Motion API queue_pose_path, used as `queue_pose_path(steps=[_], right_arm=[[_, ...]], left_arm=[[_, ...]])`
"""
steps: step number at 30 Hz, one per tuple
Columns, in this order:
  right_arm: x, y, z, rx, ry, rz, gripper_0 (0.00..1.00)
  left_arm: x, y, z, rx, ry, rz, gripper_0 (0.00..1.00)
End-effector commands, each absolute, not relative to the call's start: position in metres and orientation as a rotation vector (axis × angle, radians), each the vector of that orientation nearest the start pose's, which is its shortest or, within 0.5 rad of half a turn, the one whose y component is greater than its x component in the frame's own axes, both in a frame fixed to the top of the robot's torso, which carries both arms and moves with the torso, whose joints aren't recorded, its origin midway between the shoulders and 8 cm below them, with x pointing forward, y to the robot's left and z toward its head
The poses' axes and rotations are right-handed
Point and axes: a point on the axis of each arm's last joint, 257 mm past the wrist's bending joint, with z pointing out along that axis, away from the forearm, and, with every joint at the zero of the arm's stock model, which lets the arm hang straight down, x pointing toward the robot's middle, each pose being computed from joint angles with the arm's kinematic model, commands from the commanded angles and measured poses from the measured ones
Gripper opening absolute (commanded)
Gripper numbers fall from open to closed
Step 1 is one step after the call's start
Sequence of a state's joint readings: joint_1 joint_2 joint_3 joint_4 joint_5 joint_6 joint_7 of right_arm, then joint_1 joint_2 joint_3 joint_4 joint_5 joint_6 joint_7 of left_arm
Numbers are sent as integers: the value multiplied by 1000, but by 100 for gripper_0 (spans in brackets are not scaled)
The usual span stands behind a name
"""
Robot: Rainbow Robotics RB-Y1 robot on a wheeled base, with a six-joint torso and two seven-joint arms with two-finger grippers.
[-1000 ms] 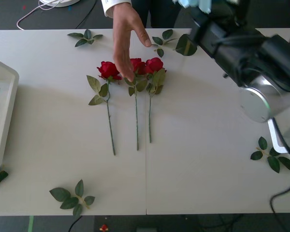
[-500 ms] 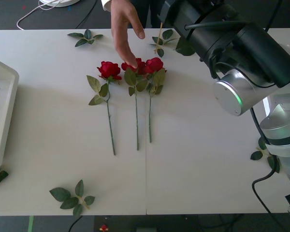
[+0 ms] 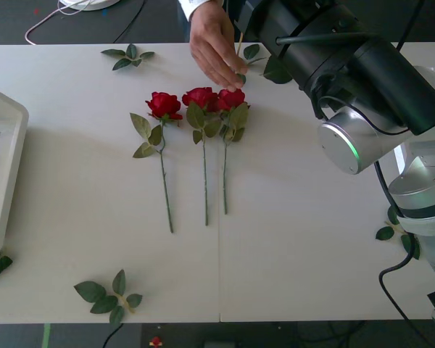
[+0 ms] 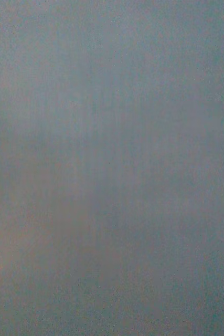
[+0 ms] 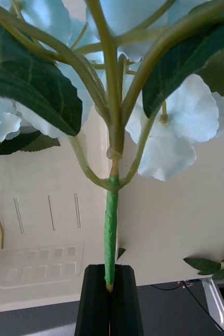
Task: Place the red flowers into the right box and the blue flowers into the left box. If a person shows an open palm, hand one flower to the person first, then continue sorting.
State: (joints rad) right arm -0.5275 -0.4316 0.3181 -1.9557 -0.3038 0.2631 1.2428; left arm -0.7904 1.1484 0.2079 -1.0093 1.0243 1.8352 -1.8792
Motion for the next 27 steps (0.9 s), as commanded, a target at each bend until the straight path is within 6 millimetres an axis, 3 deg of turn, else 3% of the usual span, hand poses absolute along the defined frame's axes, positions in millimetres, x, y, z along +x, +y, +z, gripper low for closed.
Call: queue_pose_path(steps=[1,6,7,8,9,21,27], right_arm=[[514,-11,133,-450,1038,515,0],[513,-10,132,-447,1041,524,2],[513,-9,132,-448,1043,527,22],[515,-9,129,-446,1050,530,92],[515,-9,129,-445,1051,532,100],[516,-10,125,-443,1059,533,100],[522,-21,96,-431,1131,531,100]], left_arm=[[444,550,-42,-23,2717,-84,0],[444,550,-42,-23,2717,-84,0],[444,550,-42,-23,2717,-84,0],[444,550,-42,-23,2717,-84,0],[444,550,-42,-23,2717,-84,0],[444,550,-42,-23,2717,-84,0],[444,550,-42,-23,2717,-84,0]])
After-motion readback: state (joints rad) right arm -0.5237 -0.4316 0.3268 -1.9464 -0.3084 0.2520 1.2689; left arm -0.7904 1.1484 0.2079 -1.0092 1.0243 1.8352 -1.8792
